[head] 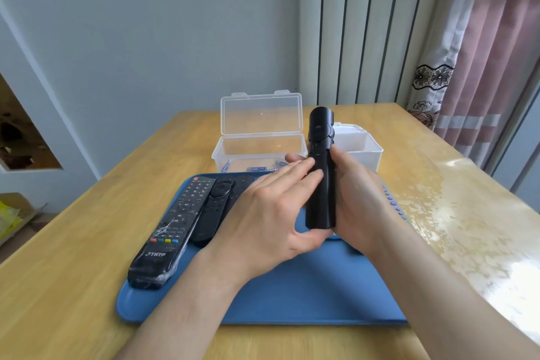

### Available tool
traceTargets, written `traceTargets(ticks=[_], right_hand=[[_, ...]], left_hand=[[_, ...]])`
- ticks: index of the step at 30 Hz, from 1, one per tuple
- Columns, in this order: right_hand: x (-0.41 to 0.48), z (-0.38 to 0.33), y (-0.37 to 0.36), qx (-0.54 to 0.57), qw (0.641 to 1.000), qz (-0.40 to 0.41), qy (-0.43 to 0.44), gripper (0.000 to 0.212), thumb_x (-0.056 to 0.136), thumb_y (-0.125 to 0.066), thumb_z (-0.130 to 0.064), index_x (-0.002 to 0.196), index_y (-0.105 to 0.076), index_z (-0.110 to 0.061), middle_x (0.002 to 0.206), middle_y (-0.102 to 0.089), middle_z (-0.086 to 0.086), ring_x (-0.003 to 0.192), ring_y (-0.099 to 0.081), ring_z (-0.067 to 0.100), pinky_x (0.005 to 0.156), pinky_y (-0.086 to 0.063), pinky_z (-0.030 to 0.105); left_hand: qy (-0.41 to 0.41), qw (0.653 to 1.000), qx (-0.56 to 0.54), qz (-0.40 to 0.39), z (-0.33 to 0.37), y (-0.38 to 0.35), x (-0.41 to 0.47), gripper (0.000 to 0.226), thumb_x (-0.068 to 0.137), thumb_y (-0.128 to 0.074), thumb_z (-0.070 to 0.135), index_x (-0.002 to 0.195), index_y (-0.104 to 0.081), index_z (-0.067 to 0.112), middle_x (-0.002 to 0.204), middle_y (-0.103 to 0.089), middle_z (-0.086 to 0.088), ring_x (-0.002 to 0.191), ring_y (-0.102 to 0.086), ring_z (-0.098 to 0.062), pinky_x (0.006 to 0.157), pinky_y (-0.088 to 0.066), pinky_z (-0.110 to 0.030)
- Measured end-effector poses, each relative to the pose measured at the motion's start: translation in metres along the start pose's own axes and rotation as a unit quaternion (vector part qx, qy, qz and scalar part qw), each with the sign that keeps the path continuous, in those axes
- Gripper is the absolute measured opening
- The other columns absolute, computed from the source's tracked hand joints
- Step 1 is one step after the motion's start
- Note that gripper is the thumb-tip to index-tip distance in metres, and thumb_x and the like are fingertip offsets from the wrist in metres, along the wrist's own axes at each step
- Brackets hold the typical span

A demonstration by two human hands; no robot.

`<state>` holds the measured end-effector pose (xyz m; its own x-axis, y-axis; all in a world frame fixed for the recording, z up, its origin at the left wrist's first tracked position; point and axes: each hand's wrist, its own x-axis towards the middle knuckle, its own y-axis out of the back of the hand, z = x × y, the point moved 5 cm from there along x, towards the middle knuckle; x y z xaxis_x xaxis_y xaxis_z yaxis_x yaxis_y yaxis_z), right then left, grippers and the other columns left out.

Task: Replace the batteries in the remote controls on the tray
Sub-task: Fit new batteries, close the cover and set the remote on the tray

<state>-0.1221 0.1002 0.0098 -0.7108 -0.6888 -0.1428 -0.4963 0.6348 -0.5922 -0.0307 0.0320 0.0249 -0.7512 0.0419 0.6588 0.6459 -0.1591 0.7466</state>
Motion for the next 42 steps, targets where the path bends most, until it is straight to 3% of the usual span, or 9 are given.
traceTargets(ticks=[5,10,15,17,21,25,29,35,42], right_hand=[[0.003,0.001,0.004,-0.005,1.000,0.021,-0.011,0.046,0.100,-0.044,-0.040,0.118,-0.066,-0.004,0.114,-0.072,0.010,0.095,-0.070,0.020,0.072,-0.057,0.029],[0.004,0.003,0.003,0.007,1.000,0.006,-0.001,0.050,0.102,-0.041,-0.039,0.112,-0.068,0.002,0.116,-0.070,0.017,0.103,-0.070,0.024,0.081,-0.055,0.033],[0.002,0.006,-0.002,0.011,1.000,0.009,0.008,0.040,0.103,-0.042,-0.032,0.117,-0.063,-0.001,0.112,-0.072,0.017,0.099,-0.070,0.026,0.063,-0.059,0.030],[0.003,0.005,-0.001,-0.001,1.000,0.013,0.020,0.040,0.103,-0.042,-0.031,0.115,-0.066,0.000,0.109,-0.073,0.016,0.102,-0.069,0.029,0.072,-0.060,0.036],[0.001,0.003,0.000,-0.026,0.999,0.001,0.039,0.050,0.103,-0.041,-0.030,0.080,-0.079,-0.007,0.101,-0.075,0.016,0.104,-0.069,0.032,0.102,-0.047,0.048],[0.001,0.005,-0.001,-0.029,0.999,-0.007,0.034,0.049,0.104,-0.040,-0.032,0.086,-0.078,-0.007,0.101,-0.075,0.014,0.099,-0.071,0.028,0.094,-0.052,0.040],[0.000,0.010,-0.005,-0.025,0.999,-0.010,0.026,0.042,0.105,-0.038,-0.031,0.118,-0.064,-0.001,0.112,-0.073,0.014,0.107,-0.069,0.025,0.082,-0.058,0.033],[-0.004,0.014,-0.010,-0.002,0.999,-0.012,0.031,0.038,0.106,-0.037,-0.028,0.110,-0.065,-0.003,0.109,-0.073,0.018,0.096,-0.073,0.024,0.066,-0.059,0.028],[-0.005,0.014,-0.012,-0.049,0.997,-0.007,0.061,0.039,0.107,-0.033,-0.030,0.108,-0.066,-0.009,0.106,-0.074,0.014,0.091,-0.070,0.028,0.074,-0.056,0.031]], left_hand=[[-0.022,1.000,0.010,0.018,0.009,0.001,0.001,0.060,0.075,-0.061,0.039,0.124,-0.063,0.005,0.136,-0.057,-0.012,0.118,-0.060,-0.023,0.100,-0.043,-0.031],[-0.012,1.000,-0.011,0.008,0.002,0.000,0.002,0.056,0.077,-0.057,0.034,0.127,-0.061,0.010,0.139,-0.055,-0.007,0.123,-0.055,-0.020,0.104,-0.040,-0.030],[0.031,0.999,-0.029,0.012,-0.007,-0.001,-0.001,0.060,0.079,-0.059,0.044,0.131,-0.058,0.014,0.142,-0.052,-0.004,0.123,-0.057,-0.020,0.099,-0.046,-0.035],[0.031,0.999,-0.029,0.009,-0.005,0.000,-0.001,0.059,0.079,-0.058,0.042,0.132,-0.057,0.014,0.142,-0.052,-0.005,0.124,-0.056,-0.020,0.099,-0.046,-0.036],[0.035,0.999,-0.022,-0.011,-0.001,-0.001,0.000,0.062,0.079,-0.057,0.044,0.133,-0.057,0.013,0.142,-0.051,-0.007,0.127,-0.054,-0.022,0.103,-0.045,-0.040],[0.041,0.999,-0.011,-0.024,-0.004,-0.002,0.000,0.067,0.079,-0.053,0.053,0.134,-0.056,0.015,0.143,-0.050,-0.005,0.128,-0.053,-0.021,0.106,-0.041,-0.037],[0.046,0.999,-0.010,-0.005,-0.008,-0.002,0.001,0.070,0.073,-0.054,0.054,0.133,-0.057,0.017,0.141,-0.053,-0.004,0.125,-0.055,-0.019,0.099,-0.045,-0.038],[0.084,0.994,-0.064,0.020,-0.015,-0.003,-0.001,0.074,0.062,-0.072,0.049,0.131,-0.058,0.025,0.141,-0.052,0.002,0.126,-0.053,-0.013,0.102,-0.043,-0.044],[0.142,0.977,-0.146,0.059,-0.016,-0.005,-0.003,0.074,0.057,-0.077,0.040,0.127,-0.053,0.037,0.141,-0.051,0.012,0.128,-0.051,-0.009,0.103,-0.042,-0.045]])
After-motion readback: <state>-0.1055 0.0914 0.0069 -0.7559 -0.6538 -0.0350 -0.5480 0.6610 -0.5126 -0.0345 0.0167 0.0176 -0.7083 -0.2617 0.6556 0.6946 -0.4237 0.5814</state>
